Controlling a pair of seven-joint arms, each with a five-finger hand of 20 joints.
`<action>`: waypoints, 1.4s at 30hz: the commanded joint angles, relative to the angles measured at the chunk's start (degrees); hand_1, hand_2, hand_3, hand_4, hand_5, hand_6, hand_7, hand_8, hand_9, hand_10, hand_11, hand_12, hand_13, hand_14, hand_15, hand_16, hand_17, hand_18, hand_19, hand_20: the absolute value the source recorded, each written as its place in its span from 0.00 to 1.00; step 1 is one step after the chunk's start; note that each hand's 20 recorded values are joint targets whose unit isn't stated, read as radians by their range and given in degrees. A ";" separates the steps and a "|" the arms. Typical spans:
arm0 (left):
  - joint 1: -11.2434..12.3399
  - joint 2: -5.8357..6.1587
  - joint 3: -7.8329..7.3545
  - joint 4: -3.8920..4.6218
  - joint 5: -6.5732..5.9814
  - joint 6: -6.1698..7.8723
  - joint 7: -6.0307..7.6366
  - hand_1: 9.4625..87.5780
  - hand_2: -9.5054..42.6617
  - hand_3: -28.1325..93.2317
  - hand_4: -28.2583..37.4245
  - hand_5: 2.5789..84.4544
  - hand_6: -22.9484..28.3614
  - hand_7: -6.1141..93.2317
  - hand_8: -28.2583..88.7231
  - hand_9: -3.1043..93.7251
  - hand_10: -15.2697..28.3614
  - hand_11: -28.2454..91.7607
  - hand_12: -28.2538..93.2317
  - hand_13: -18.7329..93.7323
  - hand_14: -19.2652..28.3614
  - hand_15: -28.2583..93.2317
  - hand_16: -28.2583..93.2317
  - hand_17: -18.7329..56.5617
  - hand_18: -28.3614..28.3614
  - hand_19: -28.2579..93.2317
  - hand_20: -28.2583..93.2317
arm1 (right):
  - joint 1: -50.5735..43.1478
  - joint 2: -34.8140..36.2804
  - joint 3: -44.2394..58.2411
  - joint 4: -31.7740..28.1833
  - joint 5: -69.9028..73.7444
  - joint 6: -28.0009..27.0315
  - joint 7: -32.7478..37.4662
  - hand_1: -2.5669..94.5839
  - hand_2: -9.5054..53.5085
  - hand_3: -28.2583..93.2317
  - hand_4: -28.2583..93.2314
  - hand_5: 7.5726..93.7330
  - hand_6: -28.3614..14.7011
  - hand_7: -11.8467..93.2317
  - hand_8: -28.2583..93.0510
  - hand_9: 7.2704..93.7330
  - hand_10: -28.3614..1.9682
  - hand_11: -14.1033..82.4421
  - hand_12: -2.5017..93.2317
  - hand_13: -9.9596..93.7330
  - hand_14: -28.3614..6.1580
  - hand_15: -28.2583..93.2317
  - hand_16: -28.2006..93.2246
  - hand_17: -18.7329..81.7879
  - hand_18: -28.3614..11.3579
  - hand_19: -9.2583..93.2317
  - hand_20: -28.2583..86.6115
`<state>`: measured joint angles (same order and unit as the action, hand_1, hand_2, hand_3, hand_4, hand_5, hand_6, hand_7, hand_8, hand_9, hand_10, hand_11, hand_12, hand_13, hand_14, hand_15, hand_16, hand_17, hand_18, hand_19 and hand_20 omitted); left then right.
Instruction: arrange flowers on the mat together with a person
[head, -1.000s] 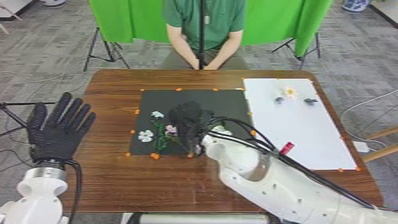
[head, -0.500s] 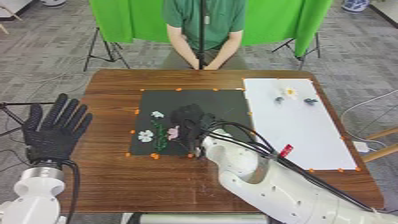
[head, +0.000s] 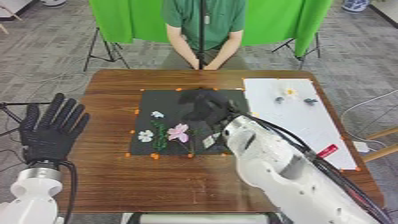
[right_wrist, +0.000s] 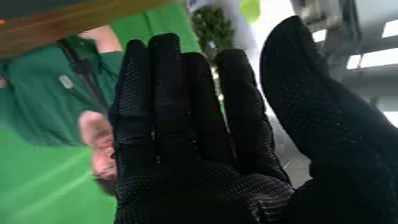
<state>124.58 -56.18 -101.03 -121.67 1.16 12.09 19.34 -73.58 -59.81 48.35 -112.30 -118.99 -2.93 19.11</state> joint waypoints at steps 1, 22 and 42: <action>1.26 -0.18 -0.49 -0.07 1.22 -2.27 0.11 0.20 0.42 0.78 0.00 0.44 0.59 0.17 0.17 0.36 0.68 0.35 0.30 0.34 0.68 0.39 0.18 0.18 0.71 0.43 0.31 | -12.70 5.28 17.03 -2.66 17.93 4.56 -9.60 0.44 0.00 0.84 0.00 0.44 0.63 0.35 0.11 0.43 0.47 0.28 0.22 0.47 0.48 0.52 0.38 0.42 0.35 0.60 0.42; 1.50 -0.99 -0.59 -0.05 -0.51 -3.64 1.36 0.20 0.42 0.78 0.00 0.44 0.59 0.16 0.17 0.36 0.68 0.35 0.30 0.35 0.66 0.38 0.18 0.19 0.70 0.42 0.31 | -35.82 4.44 45.37 -5.31 51.50 7.21 -19.99 0.13 0.20 0.80 0.01 0.33 0.54 0.22 0.18 0.30 0.35 0.17 0.22 0.33 0.35 0.34 0.44 0.31 0.27 0.38 0.38; 2.21 -1.55 -1.17 -0.40 -0.51 -3.39 1.66 0.20 0.42 0.78 0.00 0.44 0.59 0.16 0.17 0.36 0.68 0.35 0.30 0.35 0.66 0.39 0.18 0.19 0.70 0.43 0.31 | -44.41 2.65 54.59 -8.34 62.88 11.31 -23.14 0.12 0.22 0.78 0.00 0.30 0.54 0.18 0.19 0.26 0.35 0.16 0.21 0.33 0.35 0.27 0.47 0.30 0.26 0.35 0.38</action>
<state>125.78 -57.21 -102.08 -121.96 0.71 8.98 20.74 -116.95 -56.66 102.14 -120.05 -56.48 7.79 -2.94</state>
